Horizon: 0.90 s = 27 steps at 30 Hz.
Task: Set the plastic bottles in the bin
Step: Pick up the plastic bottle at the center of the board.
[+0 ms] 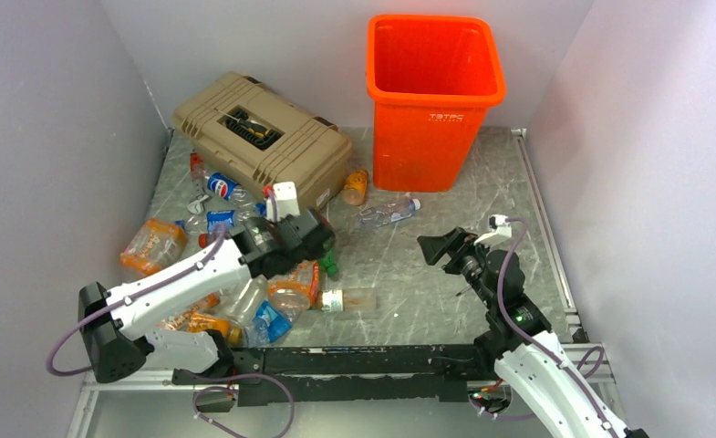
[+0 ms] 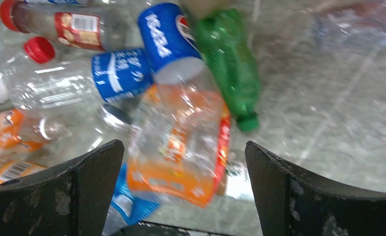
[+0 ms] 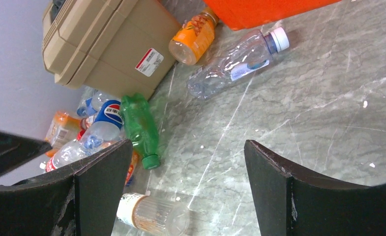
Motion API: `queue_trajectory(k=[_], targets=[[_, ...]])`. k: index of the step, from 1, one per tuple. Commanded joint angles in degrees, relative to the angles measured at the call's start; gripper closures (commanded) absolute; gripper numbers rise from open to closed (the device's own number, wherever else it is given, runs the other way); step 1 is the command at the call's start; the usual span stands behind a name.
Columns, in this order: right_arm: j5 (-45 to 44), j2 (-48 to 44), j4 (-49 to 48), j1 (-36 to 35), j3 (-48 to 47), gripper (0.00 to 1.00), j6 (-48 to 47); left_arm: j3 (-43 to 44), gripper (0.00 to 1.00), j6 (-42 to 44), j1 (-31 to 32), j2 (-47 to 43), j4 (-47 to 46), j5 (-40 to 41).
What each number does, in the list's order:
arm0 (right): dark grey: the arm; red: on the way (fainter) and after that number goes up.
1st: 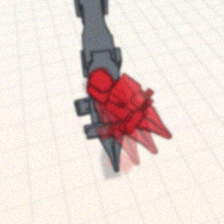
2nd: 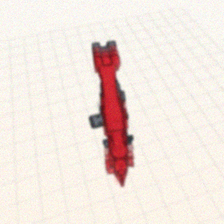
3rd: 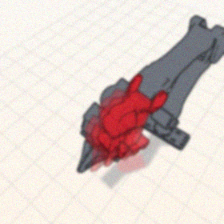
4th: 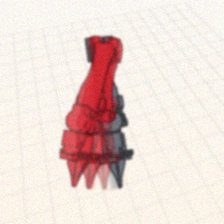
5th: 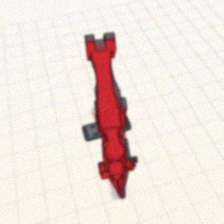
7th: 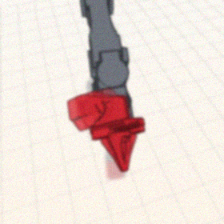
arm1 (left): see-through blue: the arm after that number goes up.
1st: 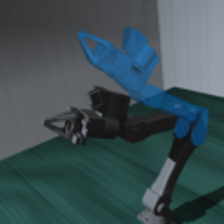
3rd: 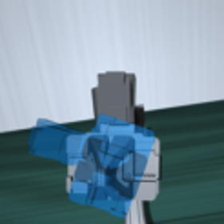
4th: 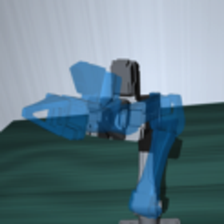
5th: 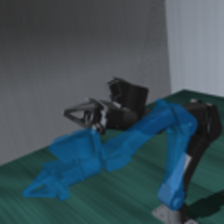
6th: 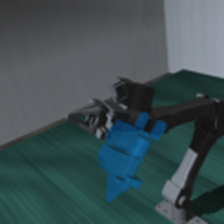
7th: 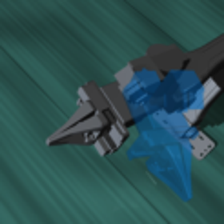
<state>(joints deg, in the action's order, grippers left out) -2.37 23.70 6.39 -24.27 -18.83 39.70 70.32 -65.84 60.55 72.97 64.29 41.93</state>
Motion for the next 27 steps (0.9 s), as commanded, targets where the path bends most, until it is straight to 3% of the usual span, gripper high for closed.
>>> queue_trajectory(k=[1, 5, 14, 27], targets=[[1.7, 1.3, -4.0, -0.2, 0.1, 0.12, 0.7, -4.9, 0.0, 22.0, -14.9, -4.7, -10.1, -10.6], [2.1, 2.6, -4.8, -0.2, 0.0, 0.12, 0.6, -5.4, 0.0, 23.5, -23.4, -3.9, -14.8, -18.8], [2.1, 5.3, -6.0, -0.2, -1.1, 0.12, -0.4, -3.3, 0.01, 20.1, -24.4, 4.1, -20.6, -20.0], [2.1, 6.5, -6.1, -0.2, -1.3, 0.12, -1.2, -8.9, 0.02, 17.7, -24.4, 10.5, -24.5, -20.5]])
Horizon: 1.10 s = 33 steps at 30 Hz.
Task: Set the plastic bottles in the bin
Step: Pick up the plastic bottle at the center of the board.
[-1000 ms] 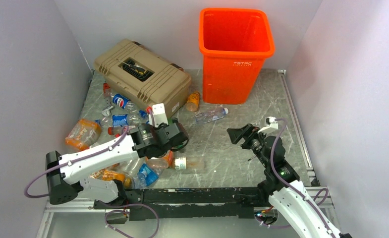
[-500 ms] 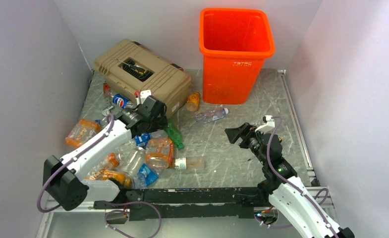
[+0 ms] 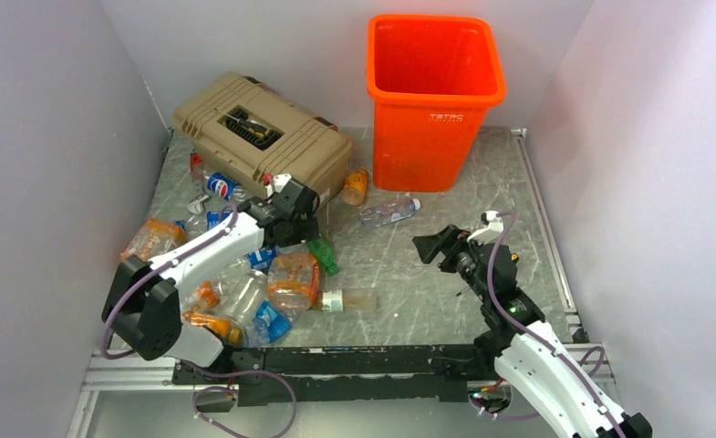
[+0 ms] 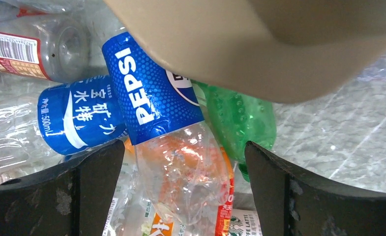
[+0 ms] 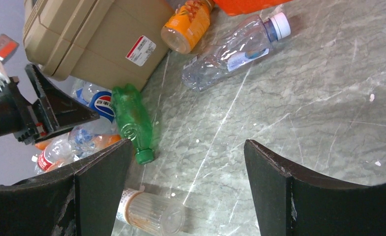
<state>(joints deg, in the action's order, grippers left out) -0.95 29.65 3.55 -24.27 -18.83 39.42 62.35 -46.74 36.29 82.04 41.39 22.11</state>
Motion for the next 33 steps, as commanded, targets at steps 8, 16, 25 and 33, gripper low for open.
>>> queue_trajectory(k=[8, 16, 25, 33], targets=[[0.7, 0.7, -3.3, -0.2, -0.6, 0.13, -0.5, -4.6, 0.11, -1.4, -0.1, 0.9, -2.4, -2.7], [0.6, 0.1, -2.9, -0.2, -1.0, 0.13, -0.7, -4.6, 0.02, -1.1, 2.6, 0.8, 3.4, -0.9], [0.7, -0.3, -3.3, -0.2, -0.4, 0.13, -0.1, -3.9, 0.11, -2.7, 6.8, 3.3, 9.4, 4.9], [0.7, -1.6, -2.3, -0.2, -0.6, 0.13, -0.4, -2.5, 0.28, -1.7, 9.2, 1.9, 10.2, 8.2]])
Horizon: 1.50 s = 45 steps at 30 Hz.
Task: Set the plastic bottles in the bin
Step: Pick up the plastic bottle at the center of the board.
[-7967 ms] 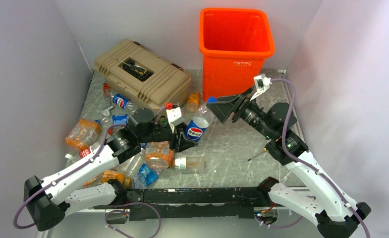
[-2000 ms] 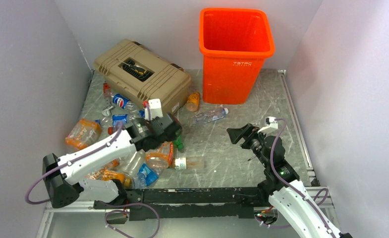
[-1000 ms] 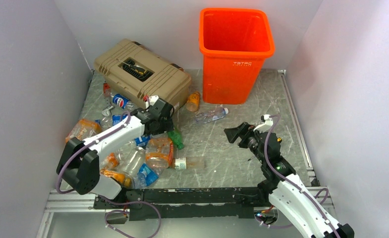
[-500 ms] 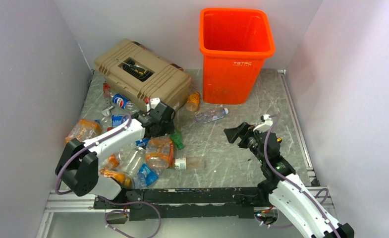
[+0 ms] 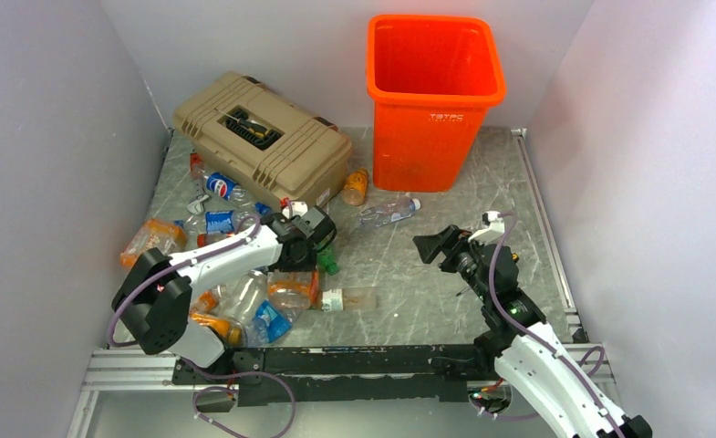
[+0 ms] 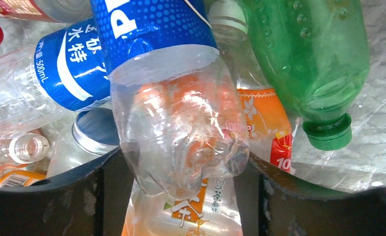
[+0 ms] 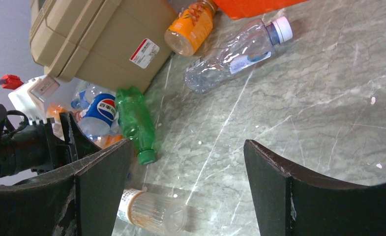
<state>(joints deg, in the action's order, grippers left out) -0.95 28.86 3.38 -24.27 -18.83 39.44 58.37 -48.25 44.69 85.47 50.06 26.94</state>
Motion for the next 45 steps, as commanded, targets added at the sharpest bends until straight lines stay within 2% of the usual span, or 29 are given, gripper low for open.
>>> queue_trajectory(k=[1, 8, 16, 20, 24, 28, 32, 34, 36, 39, 41, 45], targets=[[0.7, -0.9, -1.9, -0.2, -0.6, 0.13, -0.4, 1.6, 0.3, -0.2, 1.1, -1.9, 1.8, 3.7], [0.6, -1.6, -1.3, -0.2, -0.5, 0.13, -0.3, 3.6, 0.39, 0.6, 4.8, -4.1, 5.2, 8.5], [0.6, -1.2, -1.2, -0.2, -1.1, 0.13, -0.6, 11.7, 0.51, -0.7, 15.2, -6.9, 15.4, 16.6], [0.5, -1.0, -0.7, -0.2, -1.7, 0.13, -0.9, 16.0, 0.56, -0.4, 18.8, -8.3, 19.4, 18.2], [-0.9, -2.2, 0.9, -0.2, -2.6, 0.13, -1.7, 15.9, 0.58, 4.0, 21.9, -12.5, 15.0, 16.4], [-2.5, -3.4, 3.2, -0.2, -4.0, 0.13, -3.2, 11.1, 0.59, 13.5, 23.2, -17.1, 2.8, 7.9], [-3.3, -4.6, 4.8, -0.2, -5.0, 0.13, -3.8, 7.1, 0.59, 17.6, 23.9, -18.7, -6.8, 1.9], [-3.4, -5.0, 5.6, -0.2, -5.2, 0.13, -3.9, 6.6, 0.53, 17.6, 23.9, -17.5, -7.8, 2.0], [-3.7, -5.6, 6.5, -0.2, -5.1, 0.13, -3.9, 7.0, 0.42, 16.4, 24.0, -16.0, -7.1, 3.4], [-3.7, -6.6, 7.3, -0.2, -4.8, 0.13, -3.7, 8.0, 0.2, 11.9, 24.0, -14.1, -4.3, 8.8], [-3.7, -6.9, 7.3, -0.2, -4.4, 0.13, -3.5, 9.5, 0.02, 5.8, 23.9, -12.4, -1.3, 13.6], [-3.0, -6.4, 6.5, -0.2, -4.2, 0.13, -3.1, 12.9, 0.0, -1.6, 23.3, -7.6, 2.0, 20.2]])
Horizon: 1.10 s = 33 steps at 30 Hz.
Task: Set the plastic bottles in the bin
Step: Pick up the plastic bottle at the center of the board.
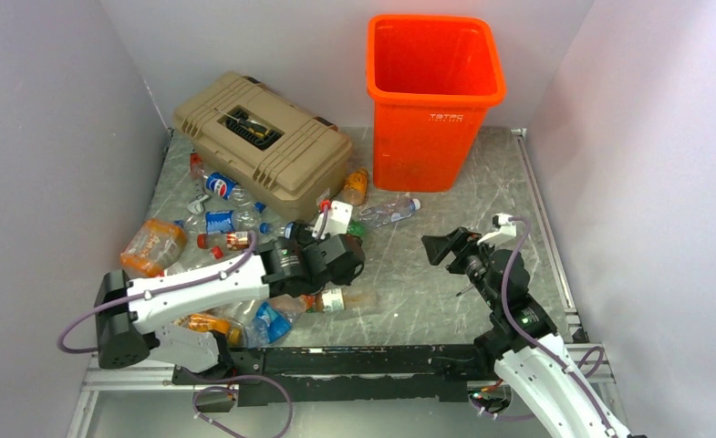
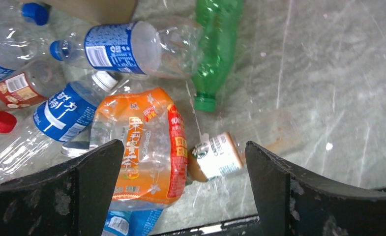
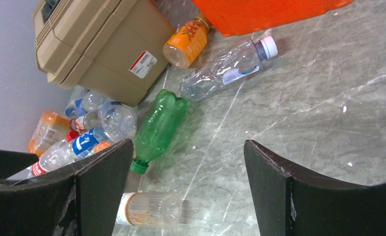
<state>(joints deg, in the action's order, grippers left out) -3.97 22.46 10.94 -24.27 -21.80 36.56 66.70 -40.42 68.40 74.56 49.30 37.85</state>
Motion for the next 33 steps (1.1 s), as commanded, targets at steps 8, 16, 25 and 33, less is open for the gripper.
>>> queue_trajectory(k=[8, 16, 25, 33], targets=[[1.2, 0.0, -0.8, -0.2, -1.2, 0.13, 0.2, 7.6, 0.02, 0.7, -4.5, 17.0, -7.1, -0.1], [-0.5, -5.3, 4.5, -0.2, -2.3, 0.13, -0.5, 12.8, 0.04, 14.3, -6.4, 25.5, -11.2, -8.0], [-0.7, -7.6, 7.1, -0.2, -2.8, 0.13, -0.3, 15.9, 0.05, 22.0, -13.0, 31.3, -10.6, -17.4], [0.0, -5.9, 5.2, -0.2, -2.3, 0.13, -0.2, 20.1, 0.04, 24.9, -16.4, 37.6, -9.8, -19.0]])
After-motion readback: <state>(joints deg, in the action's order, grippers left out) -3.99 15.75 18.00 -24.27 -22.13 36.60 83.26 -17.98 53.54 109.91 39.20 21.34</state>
